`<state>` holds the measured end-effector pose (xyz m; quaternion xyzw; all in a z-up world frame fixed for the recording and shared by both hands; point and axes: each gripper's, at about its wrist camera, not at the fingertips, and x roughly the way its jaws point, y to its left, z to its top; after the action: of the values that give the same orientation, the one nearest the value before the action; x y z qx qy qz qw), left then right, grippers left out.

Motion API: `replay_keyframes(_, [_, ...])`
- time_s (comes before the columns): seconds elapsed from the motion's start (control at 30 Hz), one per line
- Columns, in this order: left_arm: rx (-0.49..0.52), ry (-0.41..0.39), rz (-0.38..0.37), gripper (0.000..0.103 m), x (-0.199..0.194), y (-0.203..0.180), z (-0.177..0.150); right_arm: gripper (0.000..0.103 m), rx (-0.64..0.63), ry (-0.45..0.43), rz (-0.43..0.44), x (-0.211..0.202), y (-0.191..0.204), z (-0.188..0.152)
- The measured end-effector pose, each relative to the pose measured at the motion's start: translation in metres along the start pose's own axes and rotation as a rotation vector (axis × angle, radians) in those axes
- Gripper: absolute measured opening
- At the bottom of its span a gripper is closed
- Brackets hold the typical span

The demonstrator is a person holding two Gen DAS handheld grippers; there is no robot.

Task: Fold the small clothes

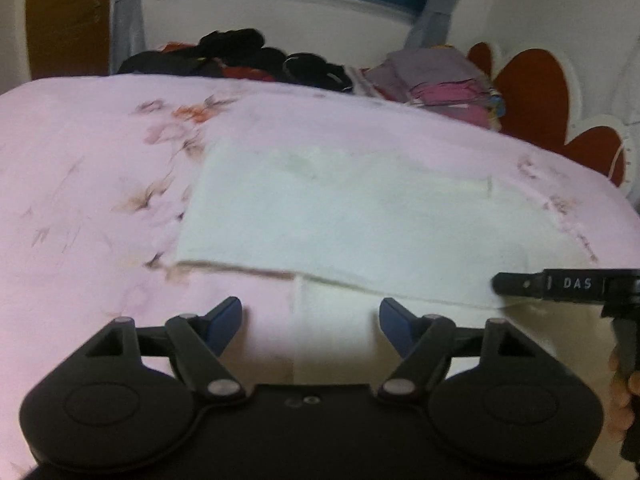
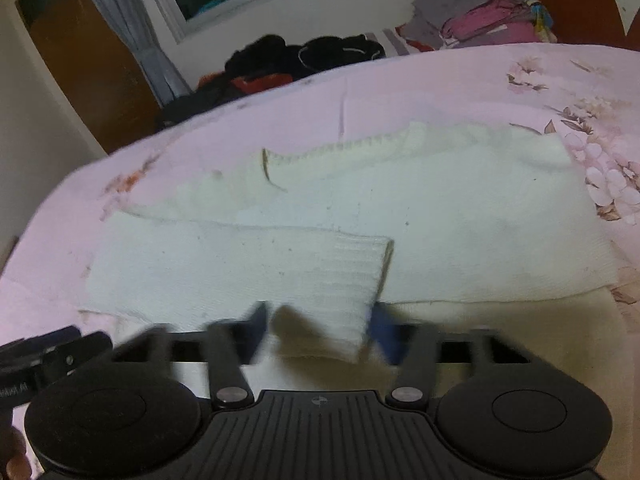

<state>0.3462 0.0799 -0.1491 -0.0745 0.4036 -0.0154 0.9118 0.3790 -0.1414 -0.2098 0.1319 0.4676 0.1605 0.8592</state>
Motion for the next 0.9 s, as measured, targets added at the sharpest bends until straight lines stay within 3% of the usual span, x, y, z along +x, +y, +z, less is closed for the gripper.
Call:
replay_keyframes(0.1, [0.018, -0.001, 0.043, 0.074, 0.005, -0.002, -0.002, 0.008, -0.031, 0.001, 0.024, -0.002, 0.005, 0.001])
replay_keyframes(0.4, [0.019, -0.021, 0.149, 0.074, 0.029, -0.004, 0.003, 0.008, -0.156, -0.204, -0.042, -0.05, 0.003, 0.04])
replay_keyframes(0.53, [0.023, -0.046, 0.186, 0.072, 0.034, -0.005, 0.006, 0.008, -0.168, -0.205, -0.114, -0.056, -0.025, 0.051])
replay_keyframes(0.7, [0.007, -0.083, 0.187, 0.052, 0.033, -0.003, 0.009, 0.008, -0.13, -0.137, -0.195, -0.043, -0.069, 0.044])
replay_keyframes(0.83, [0.027, -0.099, 0.15, 0.026, 0.033, -0.007, 0.007, 0.008, -0.078, -0.083, -0.221, -0.029, -0.092, 0.034])
replay_keyframes(0.9, [0.022, -0.096, 0.138, 0.023, 0.032, -0.008, 0.007, 0.008, -0.069, -0.06, -0.225, -0.021, -0.098, 0.031])
